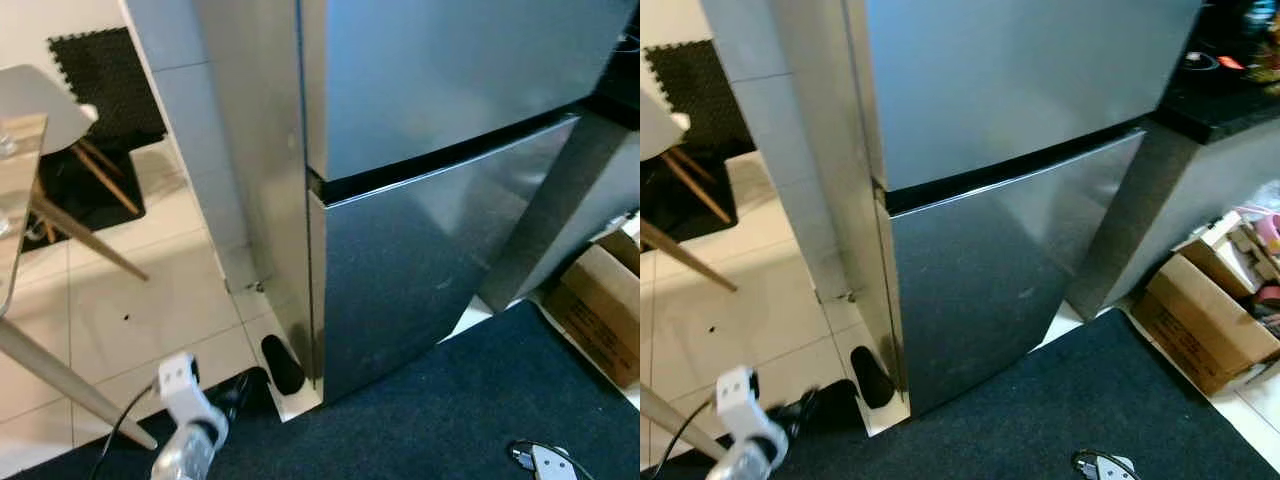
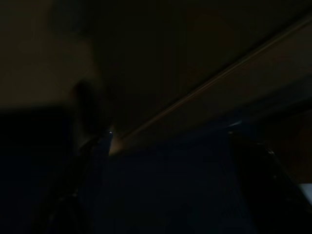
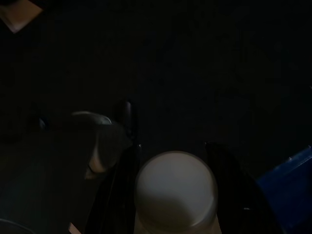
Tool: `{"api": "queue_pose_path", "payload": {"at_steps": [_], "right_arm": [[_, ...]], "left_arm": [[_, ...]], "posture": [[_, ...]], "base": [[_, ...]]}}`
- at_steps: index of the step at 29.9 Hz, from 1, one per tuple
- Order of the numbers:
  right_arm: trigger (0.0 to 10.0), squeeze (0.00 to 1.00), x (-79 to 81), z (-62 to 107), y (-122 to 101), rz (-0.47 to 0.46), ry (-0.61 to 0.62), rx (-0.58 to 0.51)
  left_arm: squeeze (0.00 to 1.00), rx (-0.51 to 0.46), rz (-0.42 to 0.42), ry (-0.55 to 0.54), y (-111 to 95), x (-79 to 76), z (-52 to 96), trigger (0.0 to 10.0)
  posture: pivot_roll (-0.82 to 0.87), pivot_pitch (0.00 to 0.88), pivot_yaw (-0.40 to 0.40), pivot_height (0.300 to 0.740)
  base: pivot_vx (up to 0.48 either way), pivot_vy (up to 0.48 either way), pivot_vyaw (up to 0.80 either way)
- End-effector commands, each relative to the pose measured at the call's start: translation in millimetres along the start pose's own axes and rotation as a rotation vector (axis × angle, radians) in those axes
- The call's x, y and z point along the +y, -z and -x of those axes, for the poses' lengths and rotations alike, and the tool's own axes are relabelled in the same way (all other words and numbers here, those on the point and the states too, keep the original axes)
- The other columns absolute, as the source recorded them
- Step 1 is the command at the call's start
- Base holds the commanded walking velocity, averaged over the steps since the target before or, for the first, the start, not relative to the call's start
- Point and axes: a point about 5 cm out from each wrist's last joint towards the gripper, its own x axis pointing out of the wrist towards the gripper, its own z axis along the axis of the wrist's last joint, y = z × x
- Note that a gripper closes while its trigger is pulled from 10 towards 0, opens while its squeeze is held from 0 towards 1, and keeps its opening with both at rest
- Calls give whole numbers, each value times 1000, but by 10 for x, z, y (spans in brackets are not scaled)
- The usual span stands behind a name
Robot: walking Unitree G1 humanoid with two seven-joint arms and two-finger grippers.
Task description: Restocking fridge
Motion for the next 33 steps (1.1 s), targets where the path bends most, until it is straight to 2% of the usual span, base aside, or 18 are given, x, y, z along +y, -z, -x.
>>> {"api": "queue_pose_path", "payload": {"at_steps": [1,2,3,6,7,10,11,12,13,14,15,17,20,21,22,23,24,33], "right_arm": [[10000,0,-1,9,57,-2,3,15],[10000,0,2,8,59,-2,2,15],[10000,0,2,8,59,-2,2,15],[10000,0,7,7,60,-1,2,14],[10000,0,7,7,60,-1,2,14],[10000,0,-5,4,13,24,10,-1],[10000,0,-5,4,13,24,10,-1],[10000,0,-19,2,-27,50,19,-14],[10000,0,-43,1,-83,110,37,-31],[10000,0,-43,1,-83,110,37,-31],[10000,0,-58,1,-132,160,50,-45],[10000,0,-58,1,-132,160,50,-45],[10000,0,-80,-5,-308,169,71,-114],[10000,0,-64,-11,-391,176,66,-144],[10000,0,-47,-16,-448,185,61,-164],[10000,0,-28,-20,-501,193,55,-182],[10000,0,-9,-24,-553,201,48,-200],[10000,0,203,-51,-806,286,-22,-290]], "left_arm": [[1000,-21,-44,117,-106,-72,-42,10000],[1000,-22,-73,178,-151,-139,-82,10000],[1000,-22,-73,178,-151,-139,-82,10000],[1000,-16,-172,326,-275,-325,-187,10000],[1000,-16,-172,326,-275,-325,-187,10000],[1000,-27,-305,483,-465,-569,-313,10000],[1000,-27,-305,483,-465,-569,-313,10000],[1000,-45,-348,513,-539,-633,-347,10000],[1000,-71,-378,530,-626,-691,-382,10000],[1000,-71,-378,530,-626,-691,-382,10000],[1000,-94,-403,541,-694,-736,-406,10000],[1000,-94,-403,541,-694,-736,-406,10000],[1000,-136,-456,612,-841,-865,-444,10000],[329,-163,-478,626,-907,-914,-458,10000],[125,-184,-493,630,-957,-946,-468,10000],[125,-205,-504,631,-1008,-973,-478,10000],[0,-225,-515,630,-1059,-997,-488,10000],[0,-309,-599,562,-1354,-1083,-549,10000]], "posture": [[-30,78,0,740],[-31,79,1,740],[-31,79,1,740],[-35,83,4,740],[-35,83,4,740],[-37,90,6,740],[-37,90,6,740],[-37,90,6,740],[-42,91,8,740],[-42,91,8,740],[-43,93,8,740],[-43,93,8,740],[-42,96,6,740],[-43,99,8,740],[-43,99,8,740],[-44,101,8,740],[-44,102,8,740],[-43,120,12,740]], "base": [[0,0,0],[0,0,0],[0,0,0],[0,0,0],[0,0,0],[0,0,0],[0,0,0],[0,0,0],[0,0,0],[0,0,0],[0,0,0],[0,0,0],[0,0,0],[0,0,0],[0,0,0],[0,0,0],[0,0,0],[0,0,0]]}}
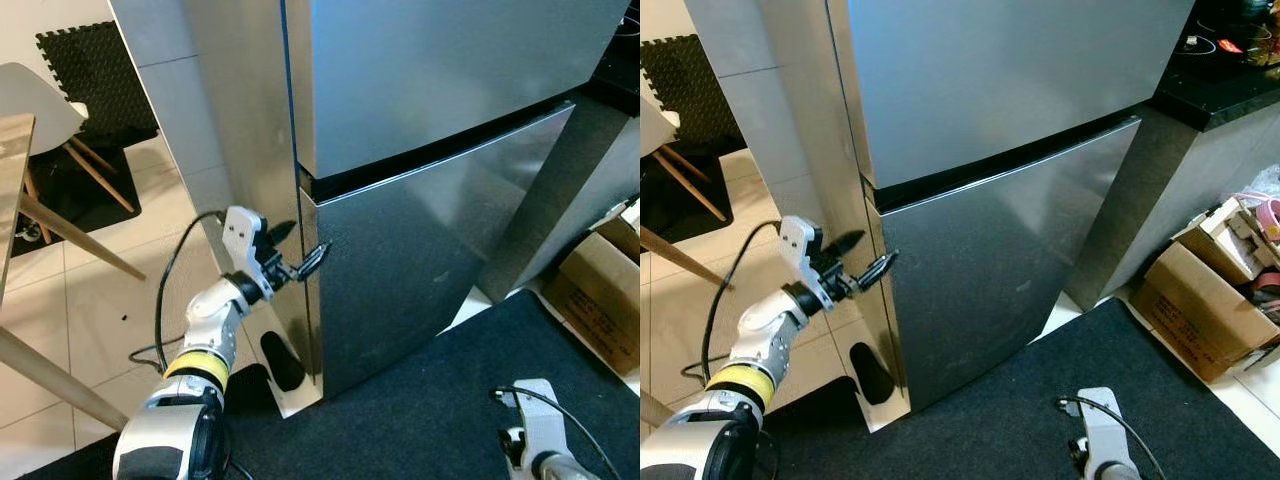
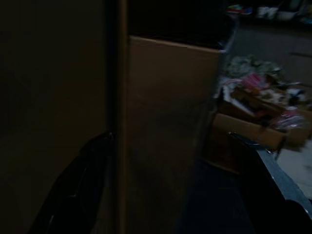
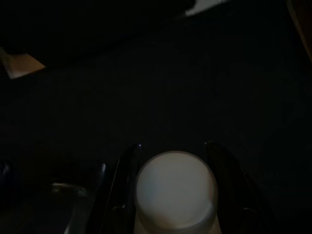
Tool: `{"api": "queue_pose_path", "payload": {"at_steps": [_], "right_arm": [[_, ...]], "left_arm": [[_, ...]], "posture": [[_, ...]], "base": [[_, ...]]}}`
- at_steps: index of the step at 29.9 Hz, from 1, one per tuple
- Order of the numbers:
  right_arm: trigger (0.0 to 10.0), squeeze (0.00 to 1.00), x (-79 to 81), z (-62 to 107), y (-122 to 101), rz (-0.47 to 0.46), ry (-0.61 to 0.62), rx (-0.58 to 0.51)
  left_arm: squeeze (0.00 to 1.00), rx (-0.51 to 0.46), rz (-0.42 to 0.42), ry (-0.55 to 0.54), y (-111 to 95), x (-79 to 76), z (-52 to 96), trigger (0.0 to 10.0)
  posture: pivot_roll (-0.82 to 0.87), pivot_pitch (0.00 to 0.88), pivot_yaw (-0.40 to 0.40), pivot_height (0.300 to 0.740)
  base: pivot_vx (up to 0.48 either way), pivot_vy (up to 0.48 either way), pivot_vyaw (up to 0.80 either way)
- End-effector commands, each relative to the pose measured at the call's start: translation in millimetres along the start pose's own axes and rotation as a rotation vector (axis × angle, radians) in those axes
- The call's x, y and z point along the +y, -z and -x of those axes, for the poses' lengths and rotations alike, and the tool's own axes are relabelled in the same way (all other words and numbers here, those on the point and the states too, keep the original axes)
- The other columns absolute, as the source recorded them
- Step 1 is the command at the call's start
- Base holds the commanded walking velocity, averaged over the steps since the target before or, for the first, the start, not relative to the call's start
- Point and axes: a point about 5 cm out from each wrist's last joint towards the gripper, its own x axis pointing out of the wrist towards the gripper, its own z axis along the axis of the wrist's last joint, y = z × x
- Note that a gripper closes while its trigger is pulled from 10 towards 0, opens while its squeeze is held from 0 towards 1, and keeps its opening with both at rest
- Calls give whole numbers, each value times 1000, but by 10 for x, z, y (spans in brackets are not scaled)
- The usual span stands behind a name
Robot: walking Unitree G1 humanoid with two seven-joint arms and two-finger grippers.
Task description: Restocking fridge
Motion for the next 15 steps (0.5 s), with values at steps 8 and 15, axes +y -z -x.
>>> {"api": "queue_pose_path", "payload": {"at_steps": [8,15], "right_arm": [[10000,0,119,-9,5,38,-48,-15],[10000,0,100,29,76,45,-54,-22]], "left_arm": [[0,43,-44,-14,-71,95,-31,10000],[0,53,-62,18,-103,21,-162,10000]], "posture": [[-58,146,14,740],[-84,188,17,740]], "base": [[0,0,0],[0,0,0]]}}
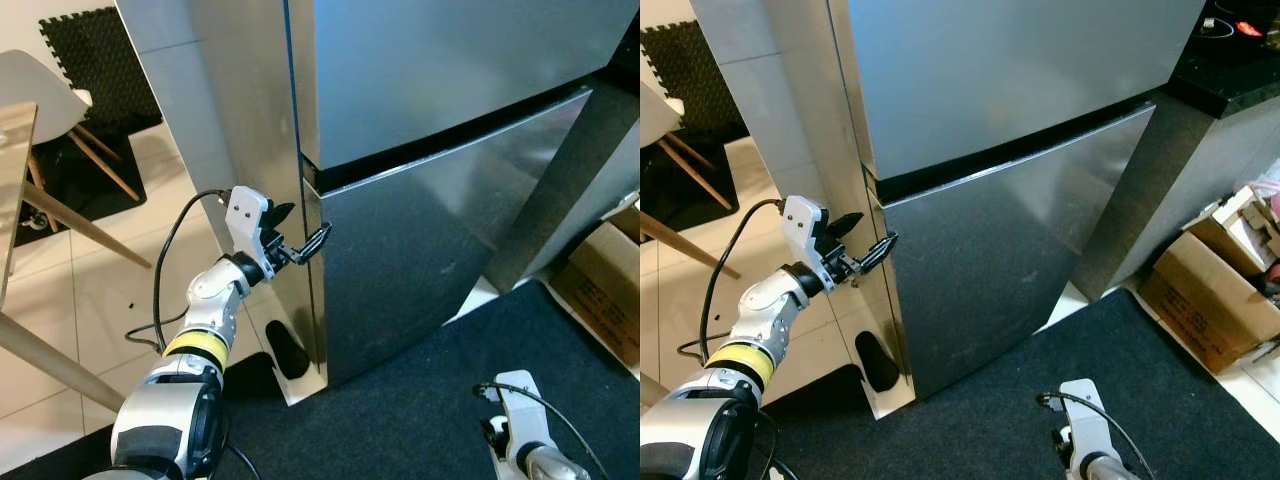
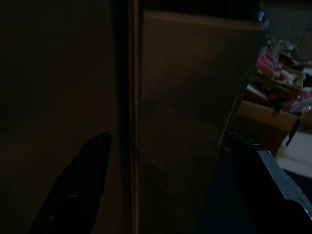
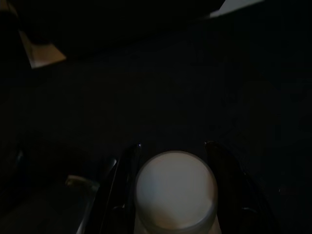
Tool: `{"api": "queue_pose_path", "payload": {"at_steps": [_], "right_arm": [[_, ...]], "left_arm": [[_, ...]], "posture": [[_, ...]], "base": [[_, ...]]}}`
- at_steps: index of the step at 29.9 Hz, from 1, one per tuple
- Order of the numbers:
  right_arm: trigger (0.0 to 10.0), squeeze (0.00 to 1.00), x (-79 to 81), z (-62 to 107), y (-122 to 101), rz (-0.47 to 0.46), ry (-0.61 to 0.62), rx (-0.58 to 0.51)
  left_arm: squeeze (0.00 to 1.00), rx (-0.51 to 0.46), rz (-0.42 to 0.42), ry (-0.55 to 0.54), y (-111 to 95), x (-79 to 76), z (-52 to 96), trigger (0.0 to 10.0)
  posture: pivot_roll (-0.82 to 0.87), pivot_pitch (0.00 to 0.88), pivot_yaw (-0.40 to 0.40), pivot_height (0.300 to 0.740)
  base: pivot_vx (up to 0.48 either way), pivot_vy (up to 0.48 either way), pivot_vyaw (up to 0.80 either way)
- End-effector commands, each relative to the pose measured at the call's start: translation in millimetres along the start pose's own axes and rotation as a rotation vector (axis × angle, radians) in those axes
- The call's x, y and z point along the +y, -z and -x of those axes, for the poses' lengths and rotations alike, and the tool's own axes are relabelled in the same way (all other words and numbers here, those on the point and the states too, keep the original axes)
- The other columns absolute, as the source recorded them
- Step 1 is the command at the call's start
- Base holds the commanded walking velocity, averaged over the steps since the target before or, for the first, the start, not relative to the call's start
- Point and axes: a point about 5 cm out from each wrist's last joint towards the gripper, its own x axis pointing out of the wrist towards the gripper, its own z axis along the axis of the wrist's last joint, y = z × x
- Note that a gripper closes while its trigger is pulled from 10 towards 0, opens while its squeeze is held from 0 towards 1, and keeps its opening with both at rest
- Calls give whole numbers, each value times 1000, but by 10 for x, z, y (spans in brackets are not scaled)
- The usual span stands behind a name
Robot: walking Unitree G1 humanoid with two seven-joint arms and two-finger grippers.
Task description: Restocking fridge
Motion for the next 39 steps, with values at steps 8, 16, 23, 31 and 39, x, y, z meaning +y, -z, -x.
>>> {"api": "queue_pose_path", "payload": {"at_steps": [8,16,23,31,39], "right_arm": [[10000,0,-77,72,112,21,5,6],[10000,0,-96,76,99,22,9,-5],[10000,0,-89,69,86,23,8,-7],[10000,0,-100,64,74,19,15,-7],[10000,0,-80,46,43,14,14,-11]], "left_arm": [[0,-27,-58,-13,-194,-12,-194,10000],[0,-109,-26,117,-365,-209,-412,10000],[0,-129,-15,484,-326,-649,-503,10000],[0,-116,22,762,-236,-1004,-453,10000],[0,-147,104,988,-214,-1465,-324,10000]], "posture": [[-107,213,21,740],[-109,220,23,740],[-105,215,22,740],[-101,206,27,740],[-94,197,26,740]], "base": [[0,0,0],[0,0,0],[0,0,0],[0,0,0],[0,0,0]]}}
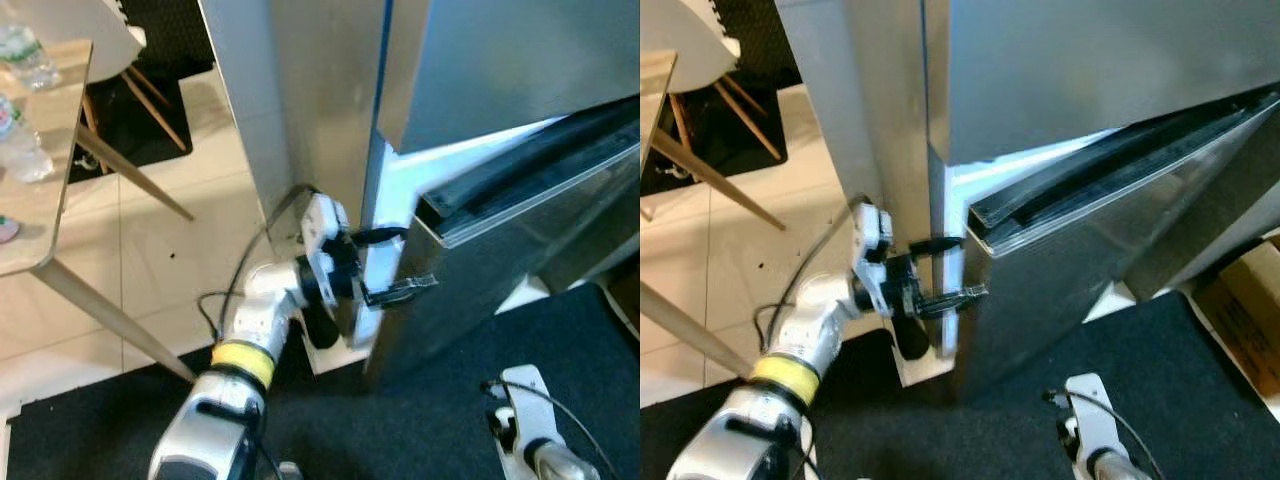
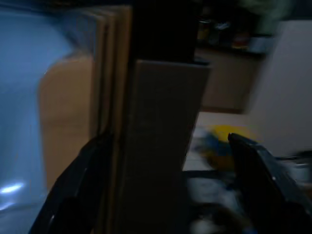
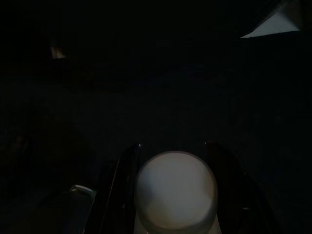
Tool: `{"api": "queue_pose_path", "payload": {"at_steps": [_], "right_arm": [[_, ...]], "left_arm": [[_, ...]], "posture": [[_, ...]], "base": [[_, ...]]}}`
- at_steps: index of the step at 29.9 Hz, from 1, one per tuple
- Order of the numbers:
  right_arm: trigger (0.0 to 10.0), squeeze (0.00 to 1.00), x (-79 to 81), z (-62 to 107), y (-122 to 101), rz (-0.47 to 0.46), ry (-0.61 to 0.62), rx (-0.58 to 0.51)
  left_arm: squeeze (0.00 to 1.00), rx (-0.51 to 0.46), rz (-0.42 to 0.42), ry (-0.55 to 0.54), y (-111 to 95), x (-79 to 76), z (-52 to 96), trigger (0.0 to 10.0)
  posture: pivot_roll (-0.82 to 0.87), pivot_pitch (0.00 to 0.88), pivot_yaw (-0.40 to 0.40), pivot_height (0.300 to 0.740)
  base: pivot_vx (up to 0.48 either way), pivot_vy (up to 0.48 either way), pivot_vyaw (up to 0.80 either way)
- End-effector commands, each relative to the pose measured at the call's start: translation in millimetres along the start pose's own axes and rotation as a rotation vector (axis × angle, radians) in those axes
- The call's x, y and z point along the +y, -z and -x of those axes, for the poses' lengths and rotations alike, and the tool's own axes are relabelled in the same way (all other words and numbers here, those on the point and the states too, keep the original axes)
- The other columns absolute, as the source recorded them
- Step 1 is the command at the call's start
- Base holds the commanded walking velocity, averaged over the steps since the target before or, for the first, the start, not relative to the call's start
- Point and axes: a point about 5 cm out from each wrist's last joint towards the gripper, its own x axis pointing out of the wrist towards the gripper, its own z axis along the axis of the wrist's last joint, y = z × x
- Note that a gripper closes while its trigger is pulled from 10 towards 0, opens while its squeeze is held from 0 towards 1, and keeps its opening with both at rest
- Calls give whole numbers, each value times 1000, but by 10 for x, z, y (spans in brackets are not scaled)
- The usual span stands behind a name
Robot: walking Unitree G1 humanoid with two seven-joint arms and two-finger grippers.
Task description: Restocking fridge
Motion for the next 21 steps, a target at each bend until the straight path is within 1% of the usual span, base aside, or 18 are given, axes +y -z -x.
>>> {"api": "queue_pose_path", "payload": {"at_steps": [1,4,5,6,7,8,9,10,11,12,14,15,16,18,19,20,21], "right_arm": [[10000,0,27,50,157,-9,0,55],[10000,0,58,45,172,-15,-4,67],[10000,0,65,45,179,-18,-4,72],[10000,0,65,45,179,-18,-4,72],[10000,0,83,52,209,-25,-5,84],[10000,0,95,57,230,-29,-6,92],[10000,0,103,61,244,-32,-7,98],[10000,0,119,69,270,-33,-11,108],[10000,0,119,69,270,-33,-11,108],[10000,0,129,73,284,-33,-13,114],[10000,0,154,90,335,-32,-19,133],[10000,0,163,95,349,-32,-21,140],[10000,0,163,95,349,-32,-21,140],[10000,0,184,97,366,-36,-28,150],[10000,0,184,97,366,-36,-28,150],[10000,0,195,96,369,-36,-33,153],[10000,0,216,94,375,-35,-45,159]], "left_arm": [[0,11,17,73,38,-92,-147,10000],[0,-18,98,26,141,-163,-95,10000],[0,-12,129,9,212,-195,-51,10000],[0,-12,129,9,212,-195,-51,10000],[0,44,192,-75,455,-266,120,10000],[0,82,232,-137,618,-314,243,10000],[0,107,259,-177,717,-353,322,10000],[0,160,300,-259,871,-420,478,10000],[0,160,300,-259,871,-420,478,10000],[0,193,323,-308,949,-462,571,10000],[0,302,417,-485,1213,-632,911,10000],[0,341,458,-563,1305,-712,1050,10000],[0,341,458,-563,1305,-712,1050,10000],[0,450,545,-780,1513,-958,1410,10000],[0,450,545,-780,1513,-958,1410,10000],[0,484,588,-867,1583,-1073,1545,10000],[0,550,630,-956,1668,-1234,1696,10000]], "posture": [[-91,192,25,740],[-86,183,27,740],[-85,180,28,740],[-85,180,28,740],[-84,175,29,740],[-82,174,29,740],[-82,174,29,740],[-76,168,28,740],[-76,168,28,740],[-76,167,29,740],[-68,159,29,740],[-67,154,30,740],[-67,154,30,740],[-63,147,30,740],[-63,147,30,740],[-61,145,29,740],[-58,139,28,740]], "base": [[0,0,0],[0,0,0],[0,0,0],[0,0,0],[0,0,0],[0,0,0],[0,0,0],[0,0,0],[0,0,0],[0,0,0],[0,0,0],[0,0,0],[0,0,0],[0,0,0],[0,0,0],[0,0,0],[0,0,0]]}}
